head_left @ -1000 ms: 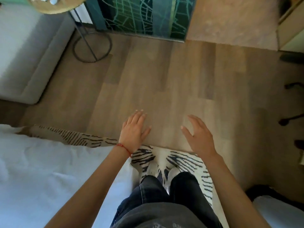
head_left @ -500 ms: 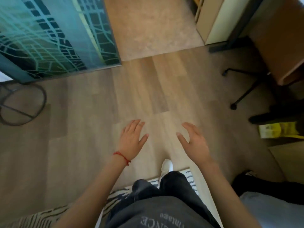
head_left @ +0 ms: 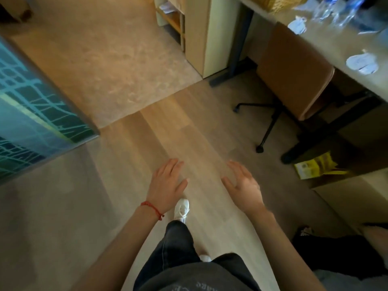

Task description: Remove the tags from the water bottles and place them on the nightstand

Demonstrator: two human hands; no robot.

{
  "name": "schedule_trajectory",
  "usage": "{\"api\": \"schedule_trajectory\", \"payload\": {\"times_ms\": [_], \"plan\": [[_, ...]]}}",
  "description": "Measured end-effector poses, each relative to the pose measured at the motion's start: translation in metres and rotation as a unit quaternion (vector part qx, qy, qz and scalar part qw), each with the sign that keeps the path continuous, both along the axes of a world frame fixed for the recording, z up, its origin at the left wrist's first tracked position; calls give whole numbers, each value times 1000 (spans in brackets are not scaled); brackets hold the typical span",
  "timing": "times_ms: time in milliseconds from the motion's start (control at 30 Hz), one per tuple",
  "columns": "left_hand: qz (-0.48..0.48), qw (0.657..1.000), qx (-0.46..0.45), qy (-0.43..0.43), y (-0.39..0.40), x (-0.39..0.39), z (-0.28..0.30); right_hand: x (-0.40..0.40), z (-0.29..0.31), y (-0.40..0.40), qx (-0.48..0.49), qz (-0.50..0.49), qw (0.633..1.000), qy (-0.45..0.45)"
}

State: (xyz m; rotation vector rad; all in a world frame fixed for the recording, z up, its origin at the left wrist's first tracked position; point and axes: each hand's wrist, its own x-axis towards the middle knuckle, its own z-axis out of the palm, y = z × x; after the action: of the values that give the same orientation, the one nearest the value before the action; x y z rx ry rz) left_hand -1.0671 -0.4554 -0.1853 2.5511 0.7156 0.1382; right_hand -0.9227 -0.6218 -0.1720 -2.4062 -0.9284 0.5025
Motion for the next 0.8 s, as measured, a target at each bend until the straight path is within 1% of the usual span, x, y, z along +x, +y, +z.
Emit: {"api": "schedule_trajectory", "payload": {"times_ms": [133,333,567,800], "plan": [[-62,998,7,1,68,71,8,48,9,50,14,-60,998,-11],[-136,988,52,-42,133,164,33,111,18,92,29,-140,989,-26],[-181,980,57,-68,150,262,36,186,17,102,56,-214,974,-48],[-200,976,58,-59,152,378,27,299,15,105,64,-222,970,-71]]}}
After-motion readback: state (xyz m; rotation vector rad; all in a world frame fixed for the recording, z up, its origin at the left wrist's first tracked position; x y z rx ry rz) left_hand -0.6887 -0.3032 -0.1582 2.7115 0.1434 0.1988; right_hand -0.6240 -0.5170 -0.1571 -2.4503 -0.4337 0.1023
